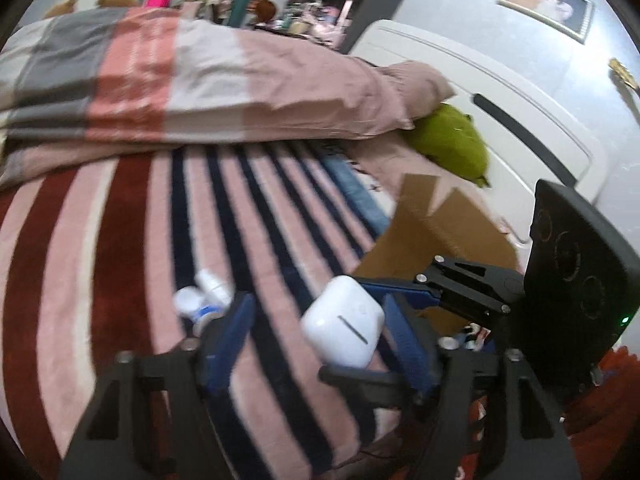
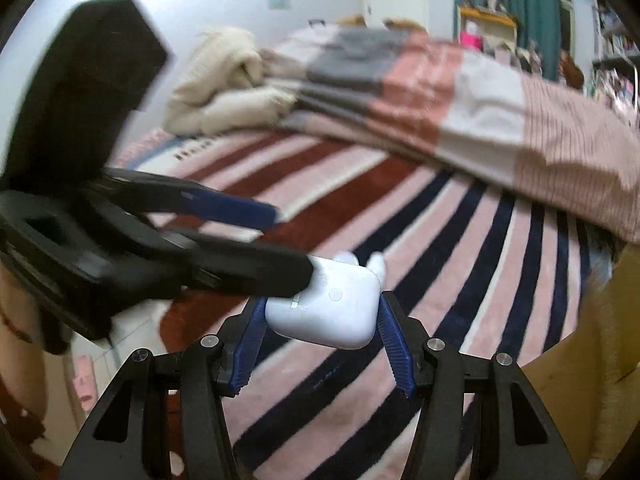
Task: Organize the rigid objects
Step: 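Grasp the white earbud case with the right gripper, then lower the earbud case into the cardboard box and release, then move the right gripper back and grasp the white tape roll, then carry the tape roll into the cardboard box and open the right gripper, then return the right gripper and grasp the blue-capped contact lens case, then lower the contact lens case into the cardboard box and release, then move the right gripper back and grasp the small white dropper bottle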
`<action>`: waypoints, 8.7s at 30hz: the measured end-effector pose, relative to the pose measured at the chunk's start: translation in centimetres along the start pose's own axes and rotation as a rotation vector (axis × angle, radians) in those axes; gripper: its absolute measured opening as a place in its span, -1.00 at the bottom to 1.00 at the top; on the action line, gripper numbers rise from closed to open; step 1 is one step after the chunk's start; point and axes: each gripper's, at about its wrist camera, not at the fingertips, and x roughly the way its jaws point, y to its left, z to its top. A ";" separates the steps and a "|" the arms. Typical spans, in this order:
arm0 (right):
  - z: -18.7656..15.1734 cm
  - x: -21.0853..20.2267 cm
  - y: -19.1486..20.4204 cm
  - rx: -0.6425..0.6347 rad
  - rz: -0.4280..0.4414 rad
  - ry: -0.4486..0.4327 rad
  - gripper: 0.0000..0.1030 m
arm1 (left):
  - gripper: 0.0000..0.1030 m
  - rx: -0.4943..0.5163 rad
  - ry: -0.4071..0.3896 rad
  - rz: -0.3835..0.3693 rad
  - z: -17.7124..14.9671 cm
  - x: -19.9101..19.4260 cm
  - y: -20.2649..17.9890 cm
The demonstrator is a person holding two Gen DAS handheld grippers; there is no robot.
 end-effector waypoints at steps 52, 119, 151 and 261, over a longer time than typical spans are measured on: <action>-0.6 -9.9 -9.2 0.115 -0.151 0.022 0.12 | 0.41 0.120 -0.036 0.147 5.7 1.4 -6.3; -6.1 -11.8 -16.3 0.240 -0.193 0.099 -0.27 | -0.62 0.285 0.207 -0.080 7.0 14.7 -17.6; 0.4 2.4 -2.5 0.121 0.135 0.120 -0.04 | 0.41 -0.039 -0.037 0.264 0.9 -1.7 3.9; -0.7 17.5 -5.7 0.209 -0.143 0.213 -0.15 | 0.40 -0.203 0.000 0.318 -3.8 -0.9 12.4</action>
